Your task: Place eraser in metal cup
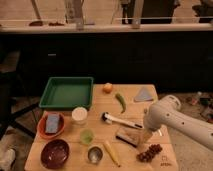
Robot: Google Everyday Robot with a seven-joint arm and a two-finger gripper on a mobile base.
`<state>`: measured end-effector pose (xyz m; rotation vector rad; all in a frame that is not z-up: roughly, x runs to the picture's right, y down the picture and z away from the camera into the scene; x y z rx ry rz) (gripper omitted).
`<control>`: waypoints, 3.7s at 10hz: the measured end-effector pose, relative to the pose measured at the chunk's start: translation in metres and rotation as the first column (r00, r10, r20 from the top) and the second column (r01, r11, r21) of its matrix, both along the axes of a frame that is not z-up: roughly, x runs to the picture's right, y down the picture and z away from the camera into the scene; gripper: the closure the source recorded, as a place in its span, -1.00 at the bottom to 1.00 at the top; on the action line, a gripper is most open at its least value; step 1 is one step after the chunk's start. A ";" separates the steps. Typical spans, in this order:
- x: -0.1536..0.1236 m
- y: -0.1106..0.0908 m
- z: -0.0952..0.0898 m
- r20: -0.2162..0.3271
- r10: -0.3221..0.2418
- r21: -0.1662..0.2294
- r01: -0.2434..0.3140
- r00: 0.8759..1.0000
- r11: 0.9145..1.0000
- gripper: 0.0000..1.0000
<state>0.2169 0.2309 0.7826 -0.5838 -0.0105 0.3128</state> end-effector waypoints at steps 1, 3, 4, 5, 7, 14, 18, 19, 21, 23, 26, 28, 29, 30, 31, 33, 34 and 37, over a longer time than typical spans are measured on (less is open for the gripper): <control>0.002 0.011 0.003 -0.029 0.005 0.000 -0.005 1.000 1.000 -0.60; 0.002 0.029 0.006 -0.073 0.042 0.000 -0.042 0.996 0.999 -0.60; 0.000 0.034 0.003 -0.078 0.066 -0.001 -0.066 0.995 0.998 -0.60; -0.002 0.035 0.001 -0.074 0.087 0.001 -0.087 0.993 0.996 -0.60; -0.006 0.037 -0.003 -0.041 0.163 -0.009 -0.164 0.986 0.986 -0.60; -0.039 0.047 -0.005 0.041 0.264 -0.060 -0.261 0.964 0.963 -0.60; -0.038 0.055 0.006 0.048 0.274 -0.019 -0.273 0.961 0.962 -0.57; -0.038 0.056 0.009 0.048 0.272 -0.014 -0.272 0.961 0.962 -0.44; -0.036 0.058 0.014 0.041 0.275 -0.011 -0.275 0.961 0.961 0.01; -0.034 0.059 0.015 0.037 0.276 -0.009 -0.276 0.960 0.961 0.41; -0.032 0.057 0.016 0.041 0.270 -0.006 -0.270 0.962 0.963 0.94; -0.027 0.051 0.010 0.059 0.275 -0.005 -0.275 0.960 0.961 1.00; -0.025 0.044 0.005 0.077 0.277 0.000 -0.278 0.958 0.961 1.00; -0.026 0.034 -0.004 0.111 0.269 0.004 -0.272 0.957 0.962 1.00; -0.026 0.026 -0.013 0.141 0.257 0.007 -0.261 0.956 0.965 1.00; -0.035 0.011 -0.033 0.230 0.228 0.005 -0.236 0.946 0.972 1.00; -0.044 0.008 -0.040 0.268 0.209 0.000 -0.217 0.940 0.976 1.00; -0.088 0.003 -0.062 0.391 0.108 0.001 -0.118 0.914 0.993 1.00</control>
